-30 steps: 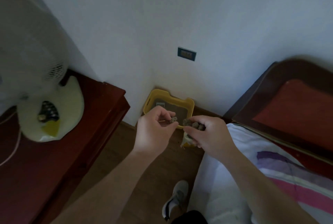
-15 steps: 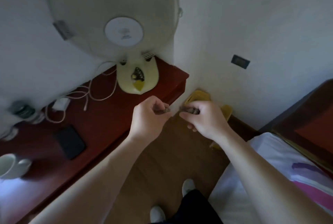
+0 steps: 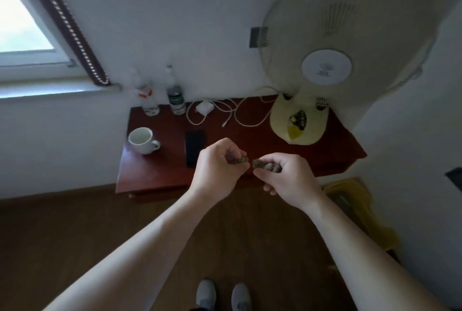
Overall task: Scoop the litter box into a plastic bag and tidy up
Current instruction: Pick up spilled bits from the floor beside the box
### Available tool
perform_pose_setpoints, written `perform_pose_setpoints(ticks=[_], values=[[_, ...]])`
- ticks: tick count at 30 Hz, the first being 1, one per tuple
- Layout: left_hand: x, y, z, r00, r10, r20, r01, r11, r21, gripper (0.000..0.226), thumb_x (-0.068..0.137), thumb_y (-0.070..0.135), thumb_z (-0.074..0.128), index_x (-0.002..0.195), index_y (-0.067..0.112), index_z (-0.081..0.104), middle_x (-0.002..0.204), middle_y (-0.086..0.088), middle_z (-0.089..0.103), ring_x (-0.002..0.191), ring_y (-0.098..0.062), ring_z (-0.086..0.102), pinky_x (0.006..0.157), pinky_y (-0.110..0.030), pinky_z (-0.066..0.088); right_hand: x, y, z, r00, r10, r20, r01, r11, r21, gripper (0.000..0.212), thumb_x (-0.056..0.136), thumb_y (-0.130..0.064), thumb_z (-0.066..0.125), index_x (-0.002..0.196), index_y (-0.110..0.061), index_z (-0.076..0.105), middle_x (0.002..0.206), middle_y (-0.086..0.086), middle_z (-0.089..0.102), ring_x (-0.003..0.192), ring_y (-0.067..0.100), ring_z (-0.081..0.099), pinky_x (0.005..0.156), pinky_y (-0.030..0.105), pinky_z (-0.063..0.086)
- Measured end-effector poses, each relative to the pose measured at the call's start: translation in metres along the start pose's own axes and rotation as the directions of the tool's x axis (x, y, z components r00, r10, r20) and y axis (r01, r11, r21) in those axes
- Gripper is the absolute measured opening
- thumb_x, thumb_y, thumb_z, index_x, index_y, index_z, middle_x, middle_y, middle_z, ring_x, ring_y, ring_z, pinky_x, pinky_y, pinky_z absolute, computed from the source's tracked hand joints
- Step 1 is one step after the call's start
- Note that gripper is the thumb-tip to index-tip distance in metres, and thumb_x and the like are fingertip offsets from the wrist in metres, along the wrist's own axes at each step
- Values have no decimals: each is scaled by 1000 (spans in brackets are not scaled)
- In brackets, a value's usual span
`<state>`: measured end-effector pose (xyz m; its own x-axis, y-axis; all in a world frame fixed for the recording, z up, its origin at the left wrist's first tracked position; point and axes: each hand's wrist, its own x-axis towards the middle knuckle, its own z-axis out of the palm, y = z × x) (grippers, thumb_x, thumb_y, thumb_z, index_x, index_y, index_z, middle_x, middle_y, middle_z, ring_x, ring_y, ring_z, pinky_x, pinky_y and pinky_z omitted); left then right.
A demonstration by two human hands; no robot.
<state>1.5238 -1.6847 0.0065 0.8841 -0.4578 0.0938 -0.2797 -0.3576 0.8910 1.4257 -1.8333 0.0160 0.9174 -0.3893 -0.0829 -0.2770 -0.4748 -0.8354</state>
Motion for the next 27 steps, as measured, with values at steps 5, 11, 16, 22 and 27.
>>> perform_pose_setpoints(ticks=[5, 11, 16, 22, 27], values=[[-19, -31, -55, 982, -57, -181, 53, 998, -30, 30, 73, 6, 83, 70, 20, 57, 85, 8, 73, 77, -5, 70, 72, -33, 61, 20, -35, 45, 988, -62, 139, 60, 998, 15, 11, 84, -23, 76, 96, -22, 75, 67, 1, 73, 59, 14, 71, 51, 23, 55], [-61, -82, -151, 906, -163, -390, 128, 985, -113, 30, 73, 6, 83, 67, 23, 58, 83, 5, 74, 77, -8, 72, 71, -29, 59, 32, -99, 136, 934, -152, 324, 160, 987, 4, 10, 83, -20, 78, 92, -23, 75, 66, 2, 72, 58, 15, 71, 53, 27, 58], [-104, -129, -249, 808, -255, -531, 197, 967, -164, 26, 72, 4, 81, 67, 15, 59, 79, 3, 73, 72, -11, 71, 68, -29, 58, 33, -165, 240, 860, -242, 450, 251, 967, 40, 11, 82, -19, 79, 92, -20, 74, 63, 3, 71, 57, 17, 71, 53, 27, 57], [-163, -179, -355, 630, -326, -705, 304, 939, -163, 23, 73, 9, 81, 67, 16, 60, 79, 7, 73, 71, -5, 68, 66, -26, 56, 20, -241, 372, 691, -336, 640, 374, 924, 80, 10, 82, -18, 78, 91, -21, 74, 57, -2, 69, 49, 10, 67, 50, 22, 54], [-215, -220, -424, 417, -363, -833, 377, 903, -205, 24, 73, 10, 83, 69, 17, 61, 80, 8, 74, 68, -7, 67, 63, -23, 55, 10, -294, 473, 502, -370, 782, 464, 878, 118, 8, 84, -19, 77, 91, -22, 74, 59, 2, 69, 51, 11, 67, 52, 23, 55]])
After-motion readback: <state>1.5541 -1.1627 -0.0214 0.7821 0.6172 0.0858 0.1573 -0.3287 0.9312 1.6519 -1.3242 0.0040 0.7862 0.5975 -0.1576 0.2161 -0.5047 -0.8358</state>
